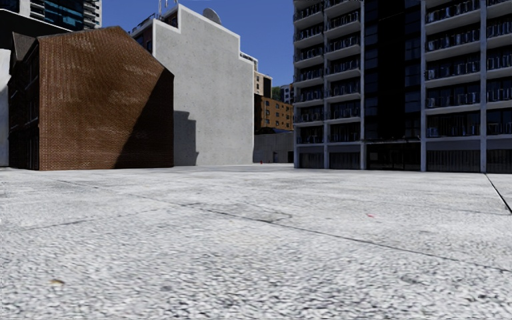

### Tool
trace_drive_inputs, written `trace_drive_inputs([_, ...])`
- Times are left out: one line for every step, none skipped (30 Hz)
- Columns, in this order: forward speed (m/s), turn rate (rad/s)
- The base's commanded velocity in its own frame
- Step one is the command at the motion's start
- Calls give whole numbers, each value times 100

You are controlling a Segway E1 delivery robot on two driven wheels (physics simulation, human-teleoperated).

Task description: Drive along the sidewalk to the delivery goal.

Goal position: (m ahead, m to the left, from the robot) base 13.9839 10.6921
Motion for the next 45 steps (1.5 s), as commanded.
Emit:
trace_drive_inputs([182, 53])
trace_drive_inputs([183, 53])
trace_drive_inputs([185, 53])
trace_drive_inputs([186, 53])
trace_drive_inputs([187, 53])
trace_drive_inputs([187, 53])
trace_drive_inputs([188, 53])
trace_drive_inputs([188, 53])
trace_drive_inputs([200, 53])
trace_drive_inputs([200, 53])
trace_drive_inputs([200, 53])
trace_drive_inputs([200, 53])
trace_drive_inputs([200, 53])
trace_drive_inputs([200, 53])
trace_drive_inputs([200, 53])
trace_drive_inputs([200, 53])
trace_drive_inputs([200, 53])
trace_drive_inputs([200, 53])
trace_drive_inputs([200, 53])
trace_drive_inputs([200, 53])
trace_drive_inputs([200, 53])
trace_drive_inputs([200, 53])
trace_drive_inputs([200, 53])
trace_drive_inputs([200, 53])
trace_drive_inputs([200, 53])
trace_drive_inputs([200, 53])
trace_drive_inputs([200, 53])
trace_drive_inputs([200, 53])
trace_drive_inputs([200, 53])
trace_drive_inputs([200, 53])
trace_drive_inputs([200, 53])
trace_drive_inputs([200, 53])
trace_drive_inputs([200, 53])
trace_drive_inputs([200, 0])
trace_drive_inputs([200, 0])
trace_drive_inputs([200, 0])
trace_drive_inputs([200, 0])
trace_drive_inputs([200, 0])
trace_drive_inputs([200, 0])
trace_drive_inputs([200, 0])
trace_drive_inputs([200, 0])
trace_drive_inputs([200, 0])
trace_drive_inputs([200, 0])
trace_drive_inputs([200, 0])
trace_drive_inputs([200, 0])
